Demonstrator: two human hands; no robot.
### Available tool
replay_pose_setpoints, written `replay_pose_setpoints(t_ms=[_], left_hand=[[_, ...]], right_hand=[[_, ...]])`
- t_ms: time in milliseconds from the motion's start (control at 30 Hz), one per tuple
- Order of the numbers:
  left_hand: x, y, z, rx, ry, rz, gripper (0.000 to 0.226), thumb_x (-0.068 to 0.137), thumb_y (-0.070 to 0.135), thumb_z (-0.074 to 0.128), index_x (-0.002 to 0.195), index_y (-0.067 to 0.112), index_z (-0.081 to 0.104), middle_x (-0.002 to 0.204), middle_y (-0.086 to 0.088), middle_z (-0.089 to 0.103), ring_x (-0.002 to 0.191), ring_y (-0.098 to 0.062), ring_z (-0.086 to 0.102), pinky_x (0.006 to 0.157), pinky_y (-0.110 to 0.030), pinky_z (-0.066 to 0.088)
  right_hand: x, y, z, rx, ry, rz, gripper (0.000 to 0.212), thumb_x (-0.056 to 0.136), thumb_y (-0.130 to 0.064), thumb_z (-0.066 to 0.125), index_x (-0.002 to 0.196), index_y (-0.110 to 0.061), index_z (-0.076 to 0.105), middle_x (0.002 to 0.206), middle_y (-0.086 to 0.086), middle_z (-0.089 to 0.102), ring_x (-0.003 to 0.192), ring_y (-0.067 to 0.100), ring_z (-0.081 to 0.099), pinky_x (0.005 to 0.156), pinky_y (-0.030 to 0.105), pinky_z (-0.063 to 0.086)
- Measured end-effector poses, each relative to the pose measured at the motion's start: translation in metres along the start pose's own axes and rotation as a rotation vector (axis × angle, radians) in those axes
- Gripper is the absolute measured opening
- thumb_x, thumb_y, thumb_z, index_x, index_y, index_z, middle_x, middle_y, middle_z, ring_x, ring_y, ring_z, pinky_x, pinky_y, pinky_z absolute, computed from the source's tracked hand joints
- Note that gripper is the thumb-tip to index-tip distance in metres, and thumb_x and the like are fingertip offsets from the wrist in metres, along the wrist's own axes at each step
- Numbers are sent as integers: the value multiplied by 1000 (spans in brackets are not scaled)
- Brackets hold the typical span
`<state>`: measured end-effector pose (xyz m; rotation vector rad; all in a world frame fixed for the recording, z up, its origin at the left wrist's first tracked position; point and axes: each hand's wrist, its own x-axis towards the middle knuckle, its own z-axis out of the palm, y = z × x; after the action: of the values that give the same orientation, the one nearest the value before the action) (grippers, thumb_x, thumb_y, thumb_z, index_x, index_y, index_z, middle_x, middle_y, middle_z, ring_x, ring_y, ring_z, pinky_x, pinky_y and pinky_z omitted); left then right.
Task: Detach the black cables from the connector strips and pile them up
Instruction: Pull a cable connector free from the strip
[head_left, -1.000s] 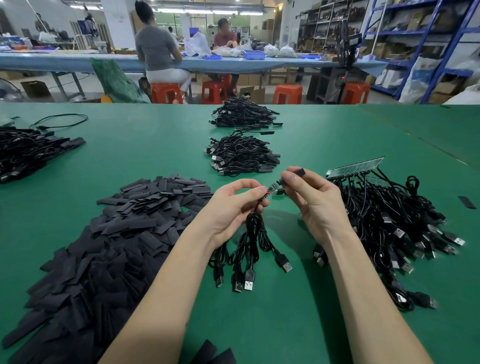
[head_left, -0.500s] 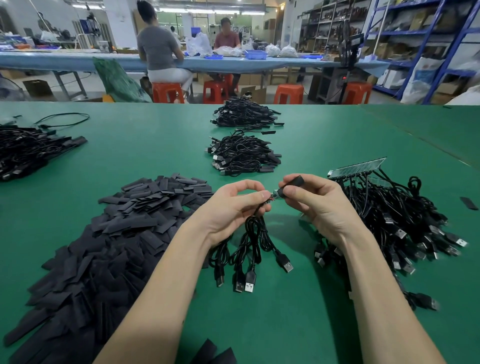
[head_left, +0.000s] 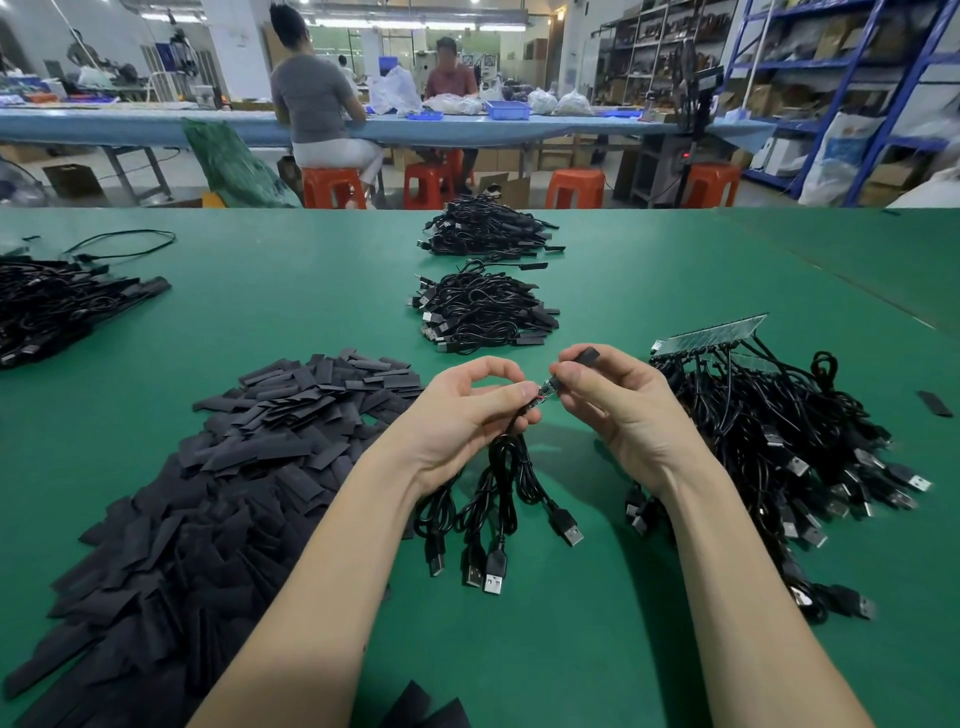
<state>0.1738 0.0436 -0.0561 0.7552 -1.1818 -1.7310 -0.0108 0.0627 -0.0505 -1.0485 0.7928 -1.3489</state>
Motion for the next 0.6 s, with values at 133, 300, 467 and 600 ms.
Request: replay_pose_setpoints(t_ms=[133, 300, 467, 600], left_hand=[[0, 1, 1, -10, 9, 17, 29, 74, 9, 75, 98, 7, 58, 77, -7, 70, 69, -14, 67, 65, -17, 54], [0, 0, 3, 62, 29, 43, 19, 88, 1, 70, 101, 7, 57, 78, -10, 69, 68, -15, 65, 66, -18, 53], [2, -1, 5, 185, 47, 113, 19, 90, 11, 73, 102, 9, 57, 87, -10, 72, 71, -20, 68, 72, -25, 56], [1, -1, 0, 661, 59, 303, 23, 83, 15, 82, 98, 15, 63, 95, 2, 72, 77, -13, 70, 80, -27, 57]], right_hand=[[-1, 5, -4, 70, -53, 3, 19, 60, -20, 84, 78, -23, 80, 86, -2, 75, 80, 6, 70, 73, 16, 56], [1, 9, -6, 20, -69, 0, 21, 63, -21, 86, 83, -22, 81, 89, 0, 76, 82, 9, 70, 75, 19, 56], [2, 10, -8, 96, -3, 25, 22, 61, -19, 87, 83, -19, 81, 90, 4, 76, 84, 11, 72, 75, 18, 57], [2, 10, -11, 163, 134, 75, 5, 69, -14, 80, 74, -15, 81, 86, 6, 76, 75, 9, 72, 69, 14, 56]])
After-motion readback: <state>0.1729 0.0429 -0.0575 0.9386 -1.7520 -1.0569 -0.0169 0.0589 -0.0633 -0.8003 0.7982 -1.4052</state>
